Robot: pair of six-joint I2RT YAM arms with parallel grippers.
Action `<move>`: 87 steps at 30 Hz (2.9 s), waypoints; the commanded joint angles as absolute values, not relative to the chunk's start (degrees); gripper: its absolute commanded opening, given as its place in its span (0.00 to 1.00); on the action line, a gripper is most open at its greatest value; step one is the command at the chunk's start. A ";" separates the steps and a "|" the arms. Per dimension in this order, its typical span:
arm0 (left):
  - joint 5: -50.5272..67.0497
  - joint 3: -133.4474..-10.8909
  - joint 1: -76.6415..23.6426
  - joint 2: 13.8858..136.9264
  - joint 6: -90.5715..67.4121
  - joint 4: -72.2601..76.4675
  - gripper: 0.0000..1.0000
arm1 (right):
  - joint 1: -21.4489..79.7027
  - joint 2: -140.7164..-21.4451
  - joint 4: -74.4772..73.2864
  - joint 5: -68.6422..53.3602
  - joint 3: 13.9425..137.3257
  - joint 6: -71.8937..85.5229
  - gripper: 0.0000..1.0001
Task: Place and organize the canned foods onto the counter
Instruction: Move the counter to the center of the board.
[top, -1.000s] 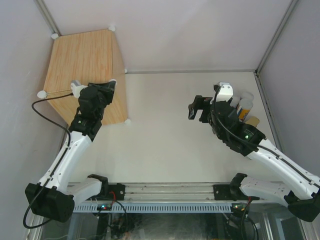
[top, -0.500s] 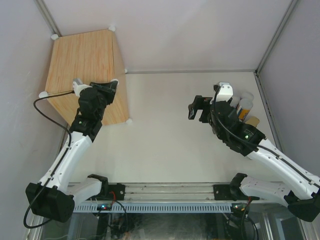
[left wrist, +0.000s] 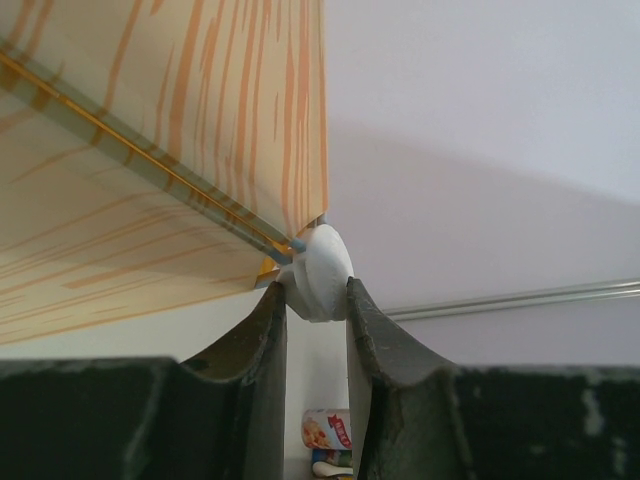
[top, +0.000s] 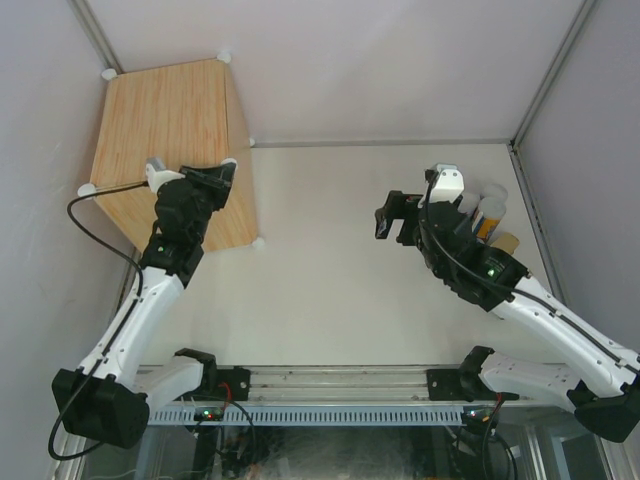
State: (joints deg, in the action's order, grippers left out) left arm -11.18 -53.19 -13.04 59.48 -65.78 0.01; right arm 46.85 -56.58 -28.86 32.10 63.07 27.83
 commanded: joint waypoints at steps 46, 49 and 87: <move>-5.60 -46.56 -24.55 45.10 -56.35 -8.09 0.05 | 47.83 -67.93 -7.71 22.93 65.30 29.49 0.91; -6.01 -47.27 -25.27 44.72 -56.16 -10.10 0.16 | 47.81 -69.43 -7.05 22.05 66.38 29.52 0.91; -42.17 -56.83 -25.57 32.95 -66.58 -37.17 0.63 | 51.94 -111.77 -24.01 -1.19 123.48 33.50 0.87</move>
State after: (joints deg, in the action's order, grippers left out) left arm -37.63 -53.28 -25.39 32.62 -66.43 -34.94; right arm 51.42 -109.75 -19.42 0.95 117.71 31.83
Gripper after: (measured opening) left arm 0.633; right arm 0.885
